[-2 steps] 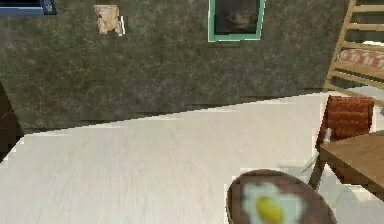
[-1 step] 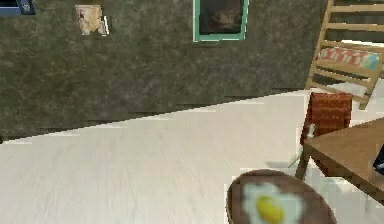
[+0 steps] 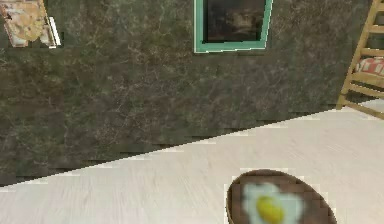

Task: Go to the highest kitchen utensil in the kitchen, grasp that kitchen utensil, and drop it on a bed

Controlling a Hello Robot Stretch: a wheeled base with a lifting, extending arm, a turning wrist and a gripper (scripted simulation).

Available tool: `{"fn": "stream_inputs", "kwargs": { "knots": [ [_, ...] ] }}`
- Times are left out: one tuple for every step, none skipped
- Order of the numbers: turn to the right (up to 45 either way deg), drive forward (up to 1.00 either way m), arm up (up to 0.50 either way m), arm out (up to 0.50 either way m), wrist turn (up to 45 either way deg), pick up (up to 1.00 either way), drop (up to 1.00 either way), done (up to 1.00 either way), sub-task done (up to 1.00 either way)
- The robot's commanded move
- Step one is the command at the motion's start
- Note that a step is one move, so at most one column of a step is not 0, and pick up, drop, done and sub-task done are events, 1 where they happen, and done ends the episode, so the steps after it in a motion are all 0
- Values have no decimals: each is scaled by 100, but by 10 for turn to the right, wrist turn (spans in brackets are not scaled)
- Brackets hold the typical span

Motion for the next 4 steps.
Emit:
{"fn": "stream_inputs", "kwargs": {
  "knots": [
    [-30,0,0,0,0,0,0,0,0],
    [0,10,0,0,0,0,0,0,0],
    [330,0,0,0,0,0,0,0,0],
    [0,100,0,0,0,0,0,0,0]
  ]
}}
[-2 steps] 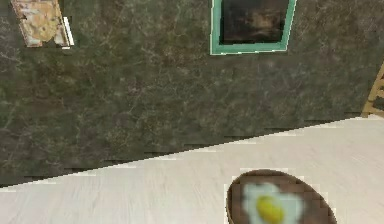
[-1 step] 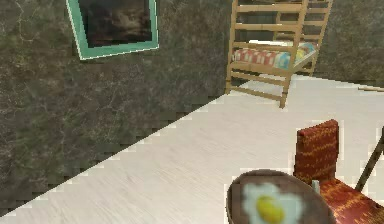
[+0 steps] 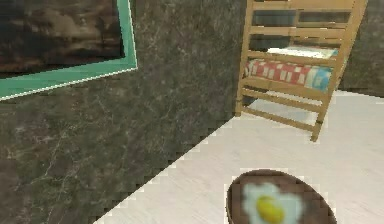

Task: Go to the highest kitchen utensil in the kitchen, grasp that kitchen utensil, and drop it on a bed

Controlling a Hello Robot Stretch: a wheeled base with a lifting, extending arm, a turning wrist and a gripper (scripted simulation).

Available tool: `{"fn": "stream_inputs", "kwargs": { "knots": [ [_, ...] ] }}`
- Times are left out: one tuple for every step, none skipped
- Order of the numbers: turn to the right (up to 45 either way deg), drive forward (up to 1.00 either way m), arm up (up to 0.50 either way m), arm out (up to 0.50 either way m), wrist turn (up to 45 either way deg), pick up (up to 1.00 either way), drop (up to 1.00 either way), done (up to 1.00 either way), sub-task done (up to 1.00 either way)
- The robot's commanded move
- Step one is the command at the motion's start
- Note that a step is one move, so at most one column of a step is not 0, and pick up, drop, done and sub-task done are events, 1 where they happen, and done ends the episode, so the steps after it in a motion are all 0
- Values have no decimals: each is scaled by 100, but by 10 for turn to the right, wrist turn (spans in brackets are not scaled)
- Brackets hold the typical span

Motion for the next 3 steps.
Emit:
{"fn": "stream_inputs", "kwargs": {
  "knots": [
    [0,20,0,0,0,0,0,0,0],
    [360,0,0,0,0,0,0,0,0],
    [0,75,0,0,0,0,0,0,0]
  ]
}}
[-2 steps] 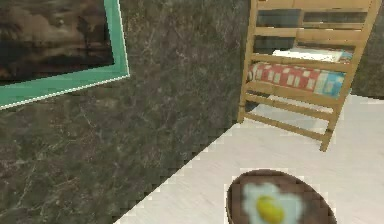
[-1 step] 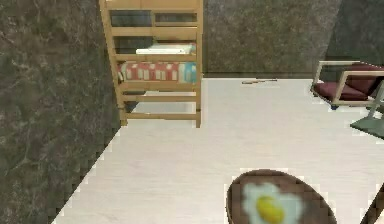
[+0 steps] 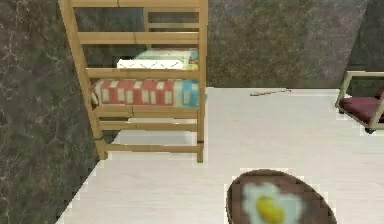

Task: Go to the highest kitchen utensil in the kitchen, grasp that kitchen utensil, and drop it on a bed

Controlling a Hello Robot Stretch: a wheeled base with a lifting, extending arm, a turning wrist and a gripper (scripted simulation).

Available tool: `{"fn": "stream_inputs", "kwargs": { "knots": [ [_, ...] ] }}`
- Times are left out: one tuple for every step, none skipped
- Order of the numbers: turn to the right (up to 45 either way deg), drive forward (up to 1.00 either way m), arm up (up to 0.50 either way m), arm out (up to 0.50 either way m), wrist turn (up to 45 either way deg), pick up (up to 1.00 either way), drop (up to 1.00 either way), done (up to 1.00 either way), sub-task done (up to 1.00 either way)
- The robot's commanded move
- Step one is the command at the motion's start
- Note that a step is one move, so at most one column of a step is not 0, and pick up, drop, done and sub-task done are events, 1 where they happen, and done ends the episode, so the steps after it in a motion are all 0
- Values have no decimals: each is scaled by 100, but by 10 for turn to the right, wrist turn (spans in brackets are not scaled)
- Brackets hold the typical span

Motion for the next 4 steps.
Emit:
{"fn": "stream_inputs", "kwargs": {
  "knots": [
    [270,0,0,0,0,0,0,0,0],
    [0,100,0,0,0,0,0,0,0],
    [0,80,0,0,0,0,0,0,0],
    [-240,0,0,0,0,0,0,0,0]
  ]
}}
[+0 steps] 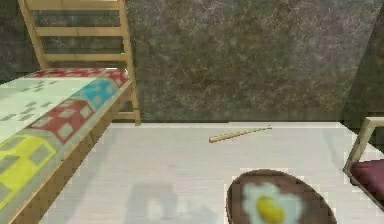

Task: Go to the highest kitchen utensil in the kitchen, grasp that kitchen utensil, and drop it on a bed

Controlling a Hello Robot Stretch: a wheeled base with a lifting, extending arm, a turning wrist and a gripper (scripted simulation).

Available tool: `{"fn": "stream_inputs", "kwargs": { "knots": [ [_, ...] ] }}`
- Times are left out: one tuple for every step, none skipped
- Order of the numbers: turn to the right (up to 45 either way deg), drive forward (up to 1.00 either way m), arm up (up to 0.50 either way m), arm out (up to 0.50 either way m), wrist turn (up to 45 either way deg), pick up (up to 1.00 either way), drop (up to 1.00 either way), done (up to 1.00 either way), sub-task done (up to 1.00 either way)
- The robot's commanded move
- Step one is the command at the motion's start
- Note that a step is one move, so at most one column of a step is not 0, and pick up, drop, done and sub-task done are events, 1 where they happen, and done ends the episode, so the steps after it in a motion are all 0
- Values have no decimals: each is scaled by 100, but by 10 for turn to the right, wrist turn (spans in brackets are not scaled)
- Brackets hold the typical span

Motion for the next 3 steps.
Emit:
{"fn": "stream_inputs", "kwargs": {
  "knots": [
    [0,100,0,0,0,0,0,0,0],
    [0,25,0,0,0,0,0,0,0],
    [30,0,0,0,0,0,0,0,0]
  ]
}}
